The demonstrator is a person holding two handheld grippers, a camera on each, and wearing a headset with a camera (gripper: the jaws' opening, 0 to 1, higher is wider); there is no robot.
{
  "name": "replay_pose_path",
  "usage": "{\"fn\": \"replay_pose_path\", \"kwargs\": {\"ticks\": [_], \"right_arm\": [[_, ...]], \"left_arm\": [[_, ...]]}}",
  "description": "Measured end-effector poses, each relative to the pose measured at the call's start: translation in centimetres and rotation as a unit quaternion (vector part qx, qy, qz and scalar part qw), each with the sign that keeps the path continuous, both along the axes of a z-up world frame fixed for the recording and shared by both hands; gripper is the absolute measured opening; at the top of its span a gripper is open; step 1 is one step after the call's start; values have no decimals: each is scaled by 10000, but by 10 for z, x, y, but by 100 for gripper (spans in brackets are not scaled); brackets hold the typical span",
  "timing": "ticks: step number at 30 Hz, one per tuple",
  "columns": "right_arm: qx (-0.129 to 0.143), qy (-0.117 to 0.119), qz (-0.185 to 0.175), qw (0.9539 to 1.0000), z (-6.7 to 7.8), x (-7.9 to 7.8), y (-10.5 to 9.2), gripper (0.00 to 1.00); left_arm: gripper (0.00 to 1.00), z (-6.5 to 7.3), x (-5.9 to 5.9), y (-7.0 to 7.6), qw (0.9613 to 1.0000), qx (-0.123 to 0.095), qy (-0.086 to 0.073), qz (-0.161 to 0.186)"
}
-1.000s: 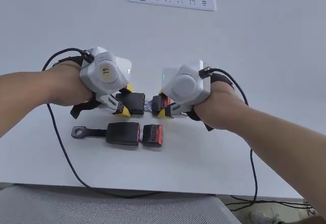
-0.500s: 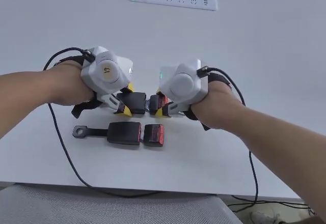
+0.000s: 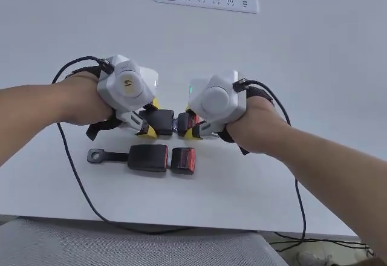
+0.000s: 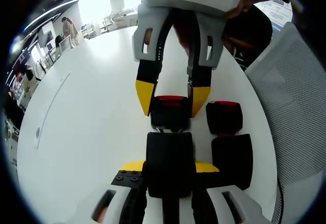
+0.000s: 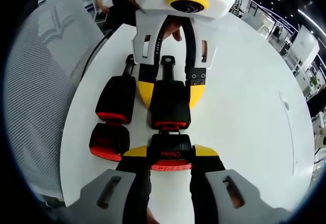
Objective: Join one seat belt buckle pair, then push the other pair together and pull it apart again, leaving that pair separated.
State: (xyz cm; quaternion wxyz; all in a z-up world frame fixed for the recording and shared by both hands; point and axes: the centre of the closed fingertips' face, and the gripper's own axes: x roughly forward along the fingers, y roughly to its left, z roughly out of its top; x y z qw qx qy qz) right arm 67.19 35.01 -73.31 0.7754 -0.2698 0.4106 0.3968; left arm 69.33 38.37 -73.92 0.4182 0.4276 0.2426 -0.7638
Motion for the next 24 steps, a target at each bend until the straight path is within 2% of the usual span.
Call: {"fn": "replay_pose_path", "kwargs": {"ticks": [24], "right_arm": [[-36,19,-122,9999,0,-4,-3,27]], "left_arm": [[33,0,-1,-1,10000,20,-14,10]]}}
